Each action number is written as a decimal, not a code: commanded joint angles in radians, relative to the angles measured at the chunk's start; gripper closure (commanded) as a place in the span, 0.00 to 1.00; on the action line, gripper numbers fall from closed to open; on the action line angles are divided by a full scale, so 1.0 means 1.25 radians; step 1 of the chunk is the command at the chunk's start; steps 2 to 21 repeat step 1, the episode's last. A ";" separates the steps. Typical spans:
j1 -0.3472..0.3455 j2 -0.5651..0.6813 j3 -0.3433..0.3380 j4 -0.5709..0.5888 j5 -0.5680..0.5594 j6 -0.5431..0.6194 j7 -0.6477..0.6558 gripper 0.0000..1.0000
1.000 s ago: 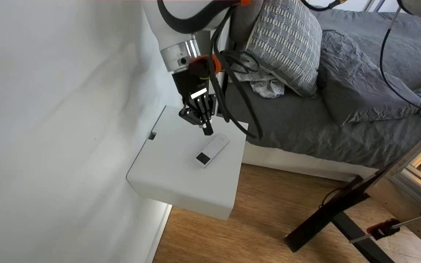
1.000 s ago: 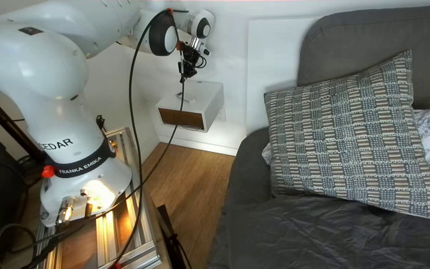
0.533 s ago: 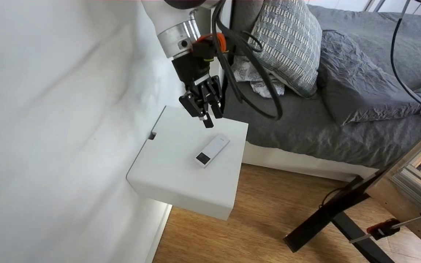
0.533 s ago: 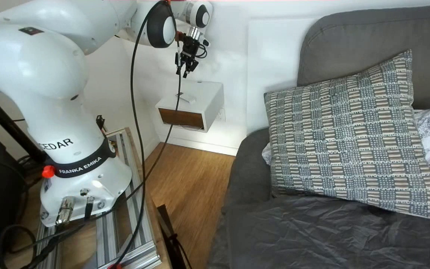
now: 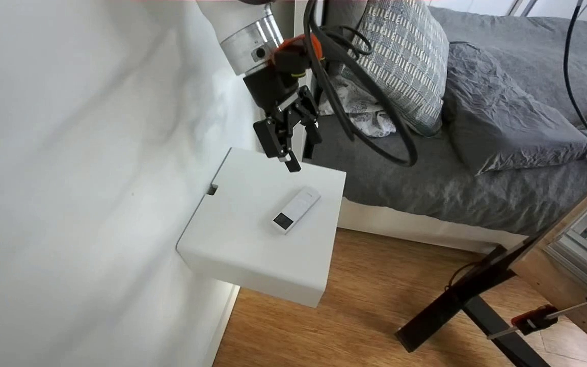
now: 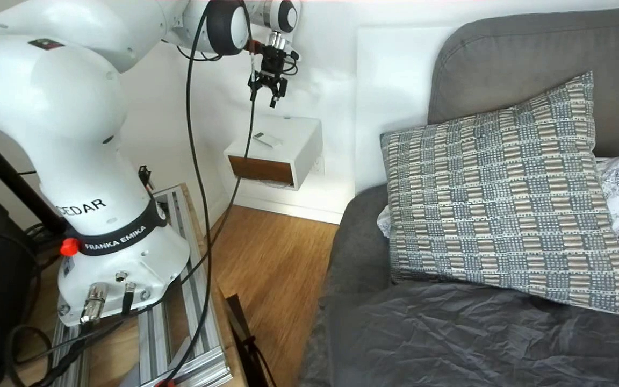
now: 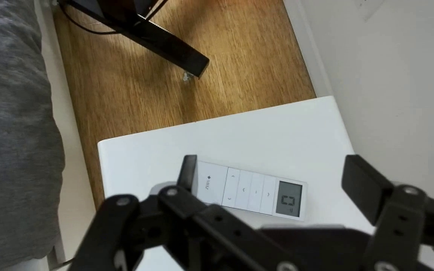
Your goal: Press the top left button on the white remote
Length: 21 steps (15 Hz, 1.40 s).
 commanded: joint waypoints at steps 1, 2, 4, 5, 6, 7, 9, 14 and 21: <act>0.000 -0.003 -0.001 -0.005 0.000 0.000 0.000 0.00; 0.000 -0.003 -0.001 -0.005 0.000 0.000 0.000 0.00; 0.000 -0.003 -0.001 -0.005 0.000 0.000 0.000 0.00; 0.000 -0.003 -0.001 -0.005 0.000 0.000 0.000 0.00; 0.000 -0.003 -0.001 -0.005 0.000 0.000 0.000 0.00; 0.000 -0.003 -0.001 -0.005 0.000 0.000 0.000 0.00; 0.000 -0.003 -0.001 -0.005 0.000 0.000 0.000 0.00; 0.000 -0.003 -0.001 -0.005 0.000 0.000 0.000 0.00; 0.000 -0.003 -0.001 -0.005 0.000 0.000 0.000 0.00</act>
